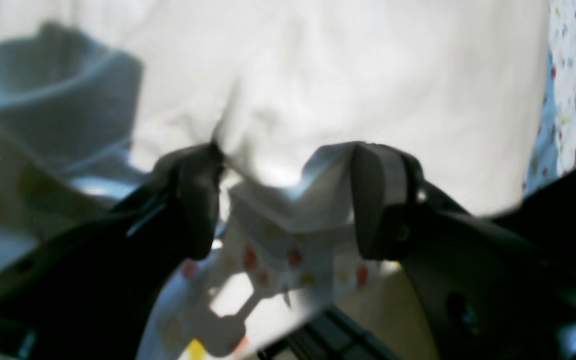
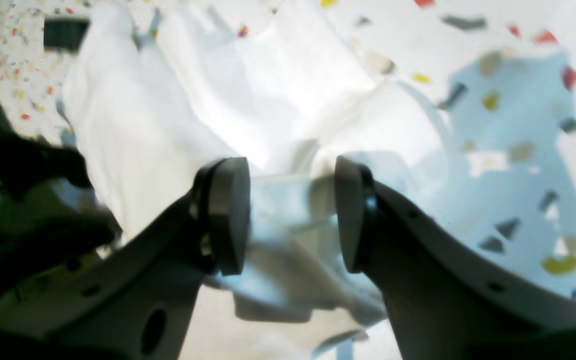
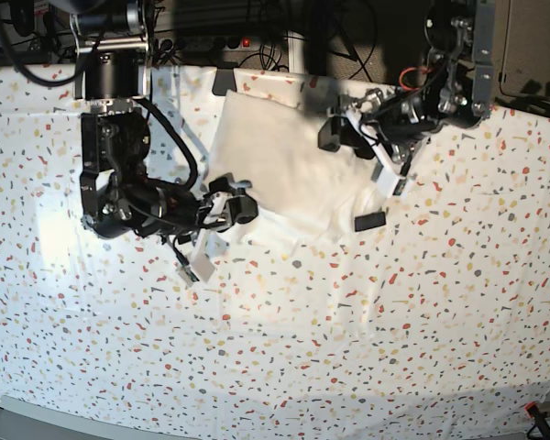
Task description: Fold the T-shirt properly
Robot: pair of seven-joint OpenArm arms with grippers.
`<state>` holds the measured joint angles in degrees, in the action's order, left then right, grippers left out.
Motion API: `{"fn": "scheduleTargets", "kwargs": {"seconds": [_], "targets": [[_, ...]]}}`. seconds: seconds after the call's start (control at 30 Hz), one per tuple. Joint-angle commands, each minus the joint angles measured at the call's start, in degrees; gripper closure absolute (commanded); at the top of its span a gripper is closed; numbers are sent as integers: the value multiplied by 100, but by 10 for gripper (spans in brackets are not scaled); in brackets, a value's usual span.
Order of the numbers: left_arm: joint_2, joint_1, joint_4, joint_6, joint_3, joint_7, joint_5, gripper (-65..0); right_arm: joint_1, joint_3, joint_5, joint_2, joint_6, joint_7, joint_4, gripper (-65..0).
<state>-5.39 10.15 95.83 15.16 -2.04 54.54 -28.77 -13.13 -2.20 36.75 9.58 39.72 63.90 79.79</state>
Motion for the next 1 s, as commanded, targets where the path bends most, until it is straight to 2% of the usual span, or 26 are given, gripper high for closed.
{"fn": "scheduleTargets", "kwargs": {"seconds": [0.0,0.07,0.33,0.73,0.97], "targets": [[-17,-107,-42,-101,7,46,254,-397,-96,-2,118,63,28,7,81,-284],[-20,-271,-225,-105,7,-20,420,-397,-46,-9,192,149,28,103,83,-284],[-17,-778,-1082,-105,7,-216,382,-397,0,-79,299,402,28,339,87,-284],[90,-1473,-1128,-98,4,-195,319,-397,466,-695,1873,442,28,1169,109,-284],[603,-1502,-1128,466,2,-192,420,-397,782,-525,2253,422,28,1231,116,-284]]}}
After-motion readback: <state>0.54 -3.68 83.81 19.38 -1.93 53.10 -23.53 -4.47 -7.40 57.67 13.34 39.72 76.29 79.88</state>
